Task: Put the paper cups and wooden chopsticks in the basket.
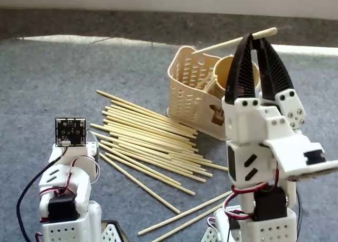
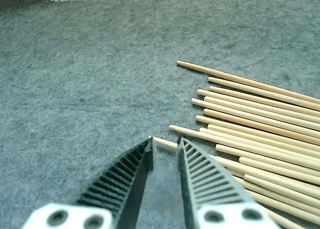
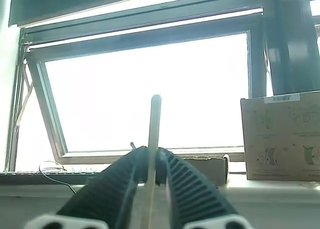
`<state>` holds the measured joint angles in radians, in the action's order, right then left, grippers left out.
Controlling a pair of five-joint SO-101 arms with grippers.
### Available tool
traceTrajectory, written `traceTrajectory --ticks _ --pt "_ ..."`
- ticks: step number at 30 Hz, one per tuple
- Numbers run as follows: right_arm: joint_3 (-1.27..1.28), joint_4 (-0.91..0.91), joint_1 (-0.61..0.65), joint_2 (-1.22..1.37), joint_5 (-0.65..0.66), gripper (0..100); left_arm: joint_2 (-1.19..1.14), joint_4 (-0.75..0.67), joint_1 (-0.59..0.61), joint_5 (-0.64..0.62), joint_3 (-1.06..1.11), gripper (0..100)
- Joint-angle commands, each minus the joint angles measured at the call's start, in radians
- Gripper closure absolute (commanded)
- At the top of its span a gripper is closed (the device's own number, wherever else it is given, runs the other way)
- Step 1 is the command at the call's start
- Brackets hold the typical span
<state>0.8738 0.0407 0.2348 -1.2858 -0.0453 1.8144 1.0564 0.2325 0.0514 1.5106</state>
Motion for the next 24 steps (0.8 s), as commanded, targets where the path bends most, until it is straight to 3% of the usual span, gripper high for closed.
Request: traceTrajectory --ticks 1,10,13,16,24 --pt "0.016 0.033 -0.013 0.062 0.012 99.3 0.004 -0.023 0.013 0.000 -0.004 90" --pt "0.019 0.031 -0.013 0.242 0.014 99.3 0.004 -0.023 0.013 0.000 -0.004 90" --pt "0.022 0.025 -0.004 0.268 0.114 99.1 0.004 -0.023 0.013 0.000 -0.004 90" --pt "0.022 -0.048 0.039 0.268 0.199 96.6 0.004 -0.023 0.013 0.000 -0.004 90" --pt "0.015 -0.220 0.093 0.213 0.201 88.2 0.004 -0.023 0.013 0.000 -0.004 90"
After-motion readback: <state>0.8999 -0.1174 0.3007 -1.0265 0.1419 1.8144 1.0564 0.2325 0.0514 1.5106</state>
